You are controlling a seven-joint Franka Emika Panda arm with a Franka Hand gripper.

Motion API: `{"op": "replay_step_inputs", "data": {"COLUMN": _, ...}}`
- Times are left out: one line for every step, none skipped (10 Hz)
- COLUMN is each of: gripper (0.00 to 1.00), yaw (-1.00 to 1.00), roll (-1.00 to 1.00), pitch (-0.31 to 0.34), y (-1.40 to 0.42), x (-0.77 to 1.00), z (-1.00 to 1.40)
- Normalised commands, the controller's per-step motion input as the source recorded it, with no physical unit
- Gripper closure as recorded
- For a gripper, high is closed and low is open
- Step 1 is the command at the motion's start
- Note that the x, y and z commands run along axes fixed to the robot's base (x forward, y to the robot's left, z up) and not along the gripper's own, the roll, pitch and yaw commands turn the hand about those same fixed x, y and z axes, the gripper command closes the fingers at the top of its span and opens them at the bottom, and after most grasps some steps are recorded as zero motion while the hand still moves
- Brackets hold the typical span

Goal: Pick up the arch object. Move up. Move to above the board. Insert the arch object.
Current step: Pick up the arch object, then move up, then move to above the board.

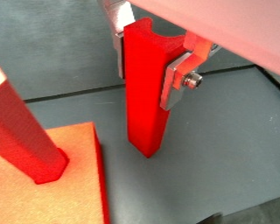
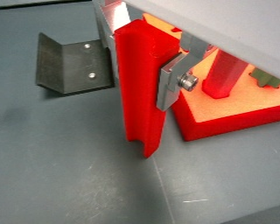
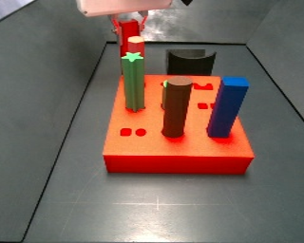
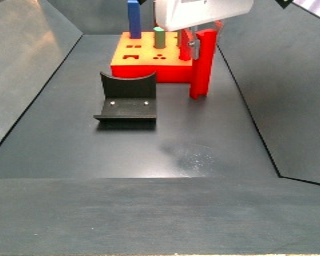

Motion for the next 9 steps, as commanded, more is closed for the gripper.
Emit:
{"op": "replay_step_inputs", "data": {"gripper": 1.0, "yaw": 0.0, "roll": 0.0, "pitch": 0.0, "y": 0.0, "x": 0.0, "z": 0.0}}
{"op": "replay_step_inputs", "data": {"gripper": 1.0, "yaw": 0.0, "roll": 0.0, "pitch": 0.0, "y": 0.0, "x": 0.0, "z": 0.83}}
{"op": "replay_step_inputs", "data": {"gripper": 1.0, "yaw": 0.05, "roll": 0.0, "pitch": 0.022, "y": -0.04, "x": -0.02, "z": 0.79}}
{"op": "replay_step_inputs", "data": {"gripper": 1.0, "yaw": 0.06, "roll": 0.0, "pitch": 0.039, "y": -0.03, "x": -0.02, "z": 0.64}}
{"op": "replay_step_inputs", "data": {"gripper": 1.0, "yaw": 0.05, "roll": 0.01, "pitch": 0.044, "y": -0.03, "x": -0.02, "z": 0.49}}
{"op": "replay_step_inputs", "data": {"gripper": 1.0, "yaw": 0.04, "roll": 0.02, "pitch": 0.052, "y": -0.02, "x": 0.0, "z": 0.27}}
{"op": "replay_step_inputs", "data": {"gripper": 1.0, "yaw": -0.16, "roll": -0.29, "pitch": -0.071, "y": 0.48, "x": 0.46, "z": 1.0}}
{"op": "replay_step_inputs", "data": {"gripper": 1.0, "yaw": -0.16, "roll": -0.29, "pitch": -0.039, "y": 0.52, "x": 0.5, "z": 1.0}}
{"op": "replay_step_inputs", "data": {"gripper": 1.0, "yaw": -0.14, "roll": -0.28, "pitch": 0.036, "y": 0.48, "x": 0.46, "z": 1.0}}
